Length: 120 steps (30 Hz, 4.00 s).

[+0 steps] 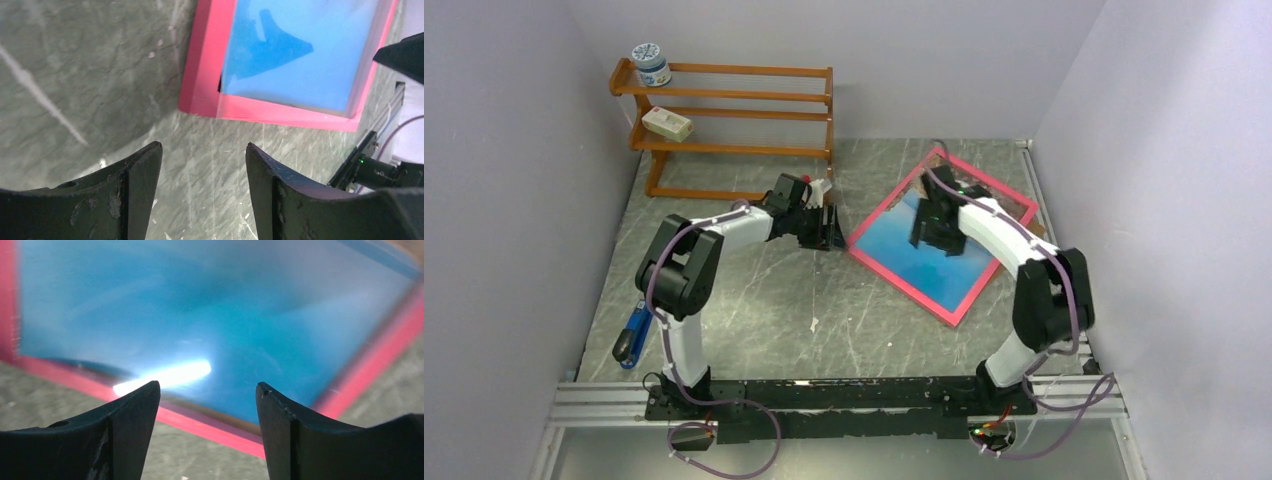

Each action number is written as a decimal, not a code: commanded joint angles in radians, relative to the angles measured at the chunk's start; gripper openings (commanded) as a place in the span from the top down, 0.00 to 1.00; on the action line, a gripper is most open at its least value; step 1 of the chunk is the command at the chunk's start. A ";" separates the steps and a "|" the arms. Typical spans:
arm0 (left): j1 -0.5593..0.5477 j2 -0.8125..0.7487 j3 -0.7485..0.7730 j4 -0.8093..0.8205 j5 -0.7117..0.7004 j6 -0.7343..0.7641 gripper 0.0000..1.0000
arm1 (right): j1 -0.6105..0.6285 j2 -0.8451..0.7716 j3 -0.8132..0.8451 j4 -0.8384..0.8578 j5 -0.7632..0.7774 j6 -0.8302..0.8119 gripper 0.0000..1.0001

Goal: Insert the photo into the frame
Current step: Adjust the photo frame at the center of the board, then turn over the photo frame at the center of the board.

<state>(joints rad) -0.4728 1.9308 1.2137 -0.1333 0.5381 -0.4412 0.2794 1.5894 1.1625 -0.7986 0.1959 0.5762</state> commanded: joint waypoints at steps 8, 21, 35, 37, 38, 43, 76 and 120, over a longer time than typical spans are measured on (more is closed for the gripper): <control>0.088 -0.209 -0.180 -0.074 -0.174 -0.114 0.36 | 0.334 0.373 0.432 -0.086 0.144 0.030 0.15; 0.174 -0.291 -0.310 -0.033 -0.132 -0.156 0.35 | 0.408 0.550 0.630 -0.145 0.209 0.024 0.12; 0.174 -0.266 -0.306 -0.011 -0.104 -0.159 0.32 | 0.415 0.560 0.559 -0.194 0.310 0.033 0.14; 0.174 -0.256 -0.300 -0.005 -0.091 -0.159 0.32 | 0.414 0.538 0.529 -0.197 0.314 0.031 0.17; 0.174 -0.250 -0.296 -0.003 -0.086 -0.158 0.32 | 0.412 0.526 0.514 -0.196 0.315 0.030 0.17; 0.174 -0.223 -0.273 0.000 -0.066 -0.153 0.32 | 0.389 0.469 0.437 -0.196 0.304 0.034 0.23; 0.174 -0.261 -0.269 -0.072 -0.159 -0.135 0.30 | 0.312 0.555 0.622 -0.138 0.082 0.366 0.50; 0.170 -0.314 -0.233 0.283 0.290 -0.288 0.11 | 0.222 0.176 0.186 0.532 -0.383 0.542 0.84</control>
<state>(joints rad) -0.3016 1.6386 0.9955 -0.0288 0.7303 -0.6472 0.4957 1.7844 1.3441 -0.4294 -0.0818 1.0706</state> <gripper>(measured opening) 0.896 0.259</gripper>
